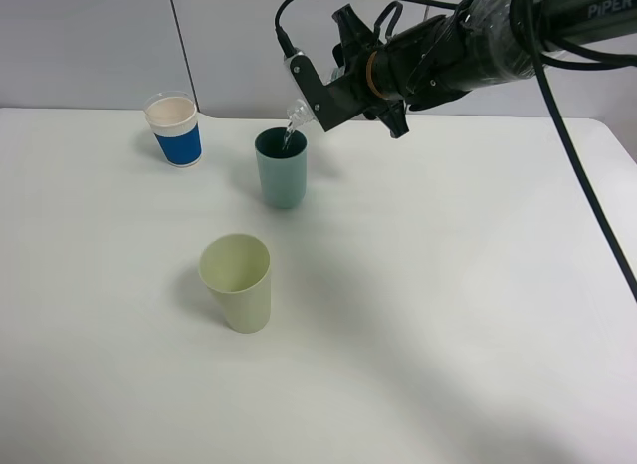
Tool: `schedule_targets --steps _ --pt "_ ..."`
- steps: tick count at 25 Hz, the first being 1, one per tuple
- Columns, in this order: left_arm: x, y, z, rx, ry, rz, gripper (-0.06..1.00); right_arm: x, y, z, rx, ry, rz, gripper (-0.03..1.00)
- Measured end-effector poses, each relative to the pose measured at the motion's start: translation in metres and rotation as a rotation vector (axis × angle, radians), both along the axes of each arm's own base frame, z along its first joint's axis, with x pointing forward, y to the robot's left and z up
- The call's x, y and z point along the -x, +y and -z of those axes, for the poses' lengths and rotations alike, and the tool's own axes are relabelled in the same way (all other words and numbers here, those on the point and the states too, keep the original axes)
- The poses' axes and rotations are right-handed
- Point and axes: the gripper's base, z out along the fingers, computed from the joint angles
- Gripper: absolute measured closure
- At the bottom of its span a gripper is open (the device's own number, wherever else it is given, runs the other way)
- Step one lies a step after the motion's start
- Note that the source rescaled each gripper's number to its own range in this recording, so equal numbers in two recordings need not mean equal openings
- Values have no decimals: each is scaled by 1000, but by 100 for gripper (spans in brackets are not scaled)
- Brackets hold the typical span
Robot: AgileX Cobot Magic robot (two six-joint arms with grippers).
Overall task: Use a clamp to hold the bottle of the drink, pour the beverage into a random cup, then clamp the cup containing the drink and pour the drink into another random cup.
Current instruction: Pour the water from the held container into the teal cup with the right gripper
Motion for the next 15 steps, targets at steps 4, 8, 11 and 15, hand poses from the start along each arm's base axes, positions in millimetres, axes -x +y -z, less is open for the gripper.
schedule_targets --steps 4,8,11,15 --pt "0 0 0 0 0 0 -6 0 0 0 4 -2 -1 97" --pt "0 0 0 0 0 0 -6 0 -1 0 8 -5 5 97" --pt "0 0 0 0 0 0 -6 0 -1 0 9 -7 7 97" --pt "0 0 0 0 0 0 -6 -1 -1 0 11 -9 11 97"
